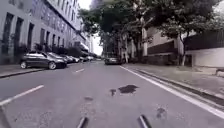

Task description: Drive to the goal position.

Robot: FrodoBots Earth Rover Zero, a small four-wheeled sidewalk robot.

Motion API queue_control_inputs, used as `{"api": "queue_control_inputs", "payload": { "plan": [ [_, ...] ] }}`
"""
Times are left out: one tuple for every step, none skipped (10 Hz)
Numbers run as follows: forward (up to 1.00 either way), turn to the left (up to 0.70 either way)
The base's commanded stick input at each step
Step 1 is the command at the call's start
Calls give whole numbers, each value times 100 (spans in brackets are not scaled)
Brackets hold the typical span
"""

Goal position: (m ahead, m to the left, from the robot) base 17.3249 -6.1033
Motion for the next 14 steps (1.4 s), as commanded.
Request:
{"api": "queue_control_inputs", "payload": {
  "plan": [
    [70,5],
    [70,5],
    [70,3],
    [70,2],
    [70,1],
    [70,2],
    [70,1],
    [70,2],
    [70,1],
    [70,1],
    [70,1],
    [70,1],
    [70,1],
    [70,1]
  ]
}}
